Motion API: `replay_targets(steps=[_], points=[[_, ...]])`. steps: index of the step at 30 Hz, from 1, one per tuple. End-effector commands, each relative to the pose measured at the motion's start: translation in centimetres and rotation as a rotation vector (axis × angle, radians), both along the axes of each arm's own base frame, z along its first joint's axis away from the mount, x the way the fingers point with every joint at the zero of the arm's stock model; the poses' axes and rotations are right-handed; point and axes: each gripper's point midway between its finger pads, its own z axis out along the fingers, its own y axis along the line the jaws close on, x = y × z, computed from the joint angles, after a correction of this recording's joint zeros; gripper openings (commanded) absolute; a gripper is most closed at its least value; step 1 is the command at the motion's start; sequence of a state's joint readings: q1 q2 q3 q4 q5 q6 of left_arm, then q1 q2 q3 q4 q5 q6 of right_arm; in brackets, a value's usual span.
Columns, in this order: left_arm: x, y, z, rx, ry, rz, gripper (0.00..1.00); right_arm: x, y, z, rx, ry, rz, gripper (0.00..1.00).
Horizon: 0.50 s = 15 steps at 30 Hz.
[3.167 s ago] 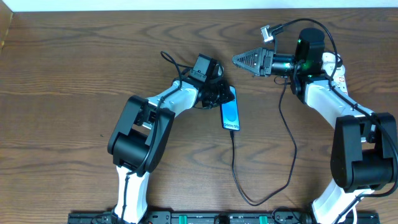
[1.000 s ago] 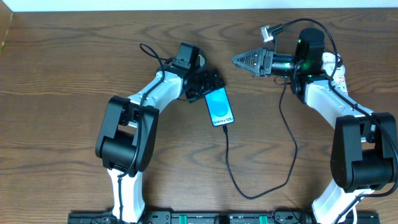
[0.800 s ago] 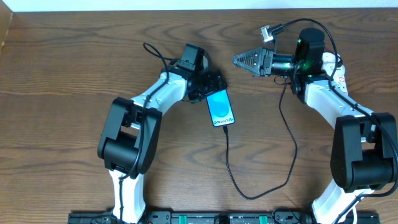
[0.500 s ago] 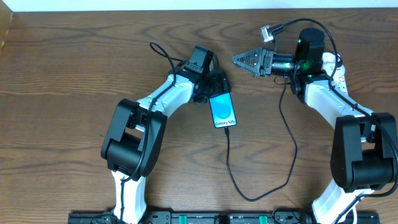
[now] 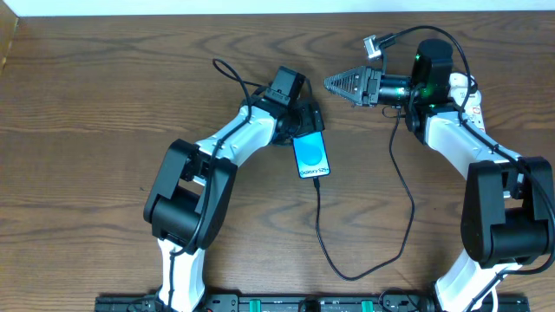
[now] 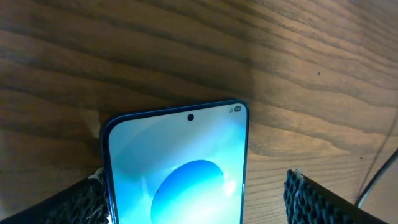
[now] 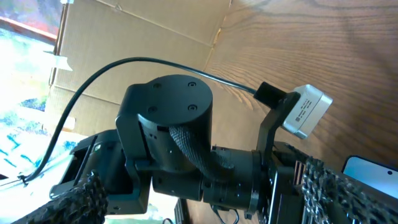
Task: Plug charger to phone and switch on socket
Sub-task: 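Lift the left gripper away from the phone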
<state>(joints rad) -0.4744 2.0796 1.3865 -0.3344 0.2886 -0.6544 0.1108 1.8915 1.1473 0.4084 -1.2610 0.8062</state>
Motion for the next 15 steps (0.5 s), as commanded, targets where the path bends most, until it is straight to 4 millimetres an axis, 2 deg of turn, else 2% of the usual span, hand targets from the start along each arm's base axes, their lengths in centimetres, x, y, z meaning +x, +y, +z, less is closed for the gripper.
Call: replay_targets(steps=[1,9,15], points=[[-2.0,2.4,-3.9,0.127,0.067,0.007,0.89,0.0,0.1,-0.5,-0.003,0.001,0.004,0.99],[-1.8,3.5,-2.4,0.182,0.036,0.026,0.89,0.1,0.0,-0.5,-0.005,0.0,-0.002,0.99],[-1.5,3.4,-0.9,0.17,0.005,0.026,0.89,0.1,0.0,-0.5,-0.005,0.001,-0.003,0.99]])
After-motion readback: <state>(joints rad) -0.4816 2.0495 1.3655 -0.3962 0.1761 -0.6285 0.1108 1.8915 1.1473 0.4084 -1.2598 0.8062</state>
